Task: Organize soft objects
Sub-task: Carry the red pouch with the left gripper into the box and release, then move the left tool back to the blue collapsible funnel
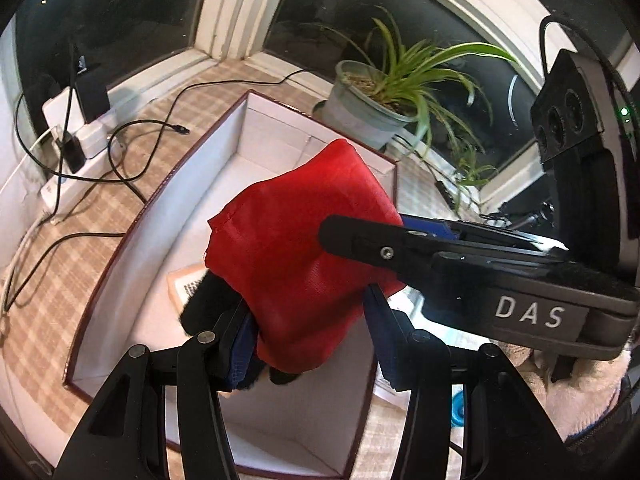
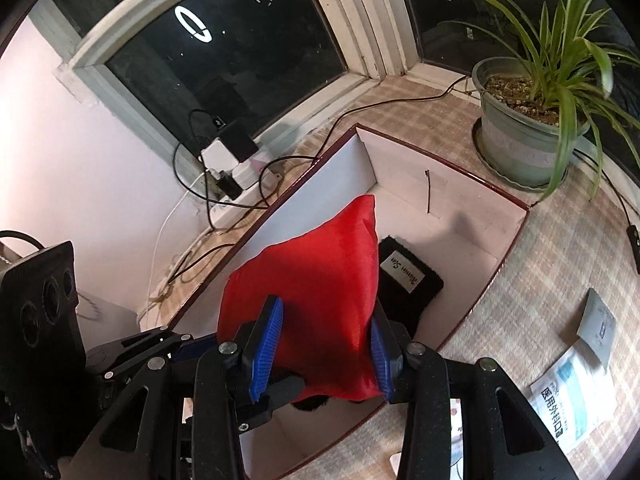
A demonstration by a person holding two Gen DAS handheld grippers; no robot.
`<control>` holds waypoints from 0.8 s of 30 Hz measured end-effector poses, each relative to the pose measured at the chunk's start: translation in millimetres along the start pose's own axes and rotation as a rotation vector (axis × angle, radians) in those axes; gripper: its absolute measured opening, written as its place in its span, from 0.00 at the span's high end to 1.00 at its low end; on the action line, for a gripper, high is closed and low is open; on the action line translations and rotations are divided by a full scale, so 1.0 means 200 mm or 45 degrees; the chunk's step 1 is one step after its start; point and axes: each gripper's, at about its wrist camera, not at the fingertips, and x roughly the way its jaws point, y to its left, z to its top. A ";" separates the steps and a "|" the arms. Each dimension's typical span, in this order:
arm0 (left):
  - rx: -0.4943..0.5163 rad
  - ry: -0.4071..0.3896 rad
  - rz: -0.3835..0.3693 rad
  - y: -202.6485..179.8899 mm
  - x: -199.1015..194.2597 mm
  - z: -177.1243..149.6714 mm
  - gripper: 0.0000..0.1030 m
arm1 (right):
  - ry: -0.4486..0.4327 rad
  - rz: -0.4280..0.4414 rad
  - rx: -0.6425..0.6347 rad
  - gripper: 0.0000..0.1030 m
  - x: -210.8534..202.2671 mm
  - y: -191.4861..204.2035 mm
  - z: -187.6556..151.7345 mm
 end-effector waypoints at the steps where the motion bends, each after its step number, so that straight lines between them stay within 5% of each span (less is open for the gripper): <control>1: -0.008 0.002 0.019 0.01 0.01 0.00 0.52 | -0.004 -0.007 -0.001 0.63 0.00 0.00 0.01; 12: -0.067 -0.045 0.033 0.08 -0.09 -0.02 0.52 | -0.085 -0.046 0.002 0.55 -0.25 -0.10 -0.05; 24: 0.105 -0.098 0.014 -0.17 -0.26 -0.20 0.52 | -0.325 -0.228 0.063 0.41 -0.95 -0.38 -0.48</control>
